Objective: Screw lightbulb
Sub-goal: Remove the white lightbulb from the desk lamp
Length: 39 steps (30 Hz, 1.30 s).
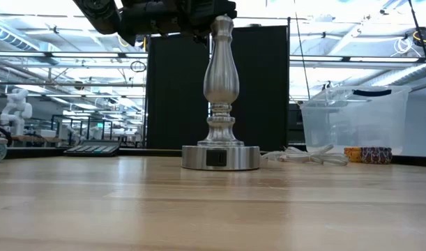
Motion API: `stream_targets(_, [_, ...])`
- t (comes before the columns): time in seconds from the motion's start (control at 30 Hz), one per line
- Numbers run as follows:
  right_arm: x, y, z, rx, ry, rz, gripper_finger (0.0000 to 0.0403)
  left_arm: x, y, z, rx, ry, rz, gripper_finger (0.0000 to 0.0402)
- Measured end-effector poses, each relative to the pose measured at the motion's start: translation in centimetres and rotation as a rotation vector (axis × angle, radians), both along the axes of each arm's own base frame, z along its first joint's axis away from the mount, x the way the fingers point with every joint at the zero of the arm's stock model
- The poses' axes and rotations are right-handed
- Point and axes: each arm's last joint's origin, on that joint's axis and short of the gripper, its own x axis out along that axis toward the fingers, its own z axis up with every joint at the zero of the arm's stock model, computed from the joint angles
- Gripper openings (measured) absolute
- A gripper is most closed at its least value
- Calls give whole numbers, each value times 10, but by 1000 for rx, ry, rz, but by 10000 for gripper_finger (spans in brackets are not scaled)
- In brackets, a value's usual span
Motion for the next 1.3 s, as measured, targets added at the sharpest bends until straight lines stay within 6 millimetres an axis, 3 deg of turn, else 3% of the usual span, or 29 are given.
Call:
stream_targets(0.8, [0, -22, -1, -32, -50, 333, 251, -5, 10, 1, -54, 9, -214, 74])
stream_targets(1.3, [0, -22, 0, -75, -113, 476, 251, -7, 7, 4, -86, -8, -347, 74])
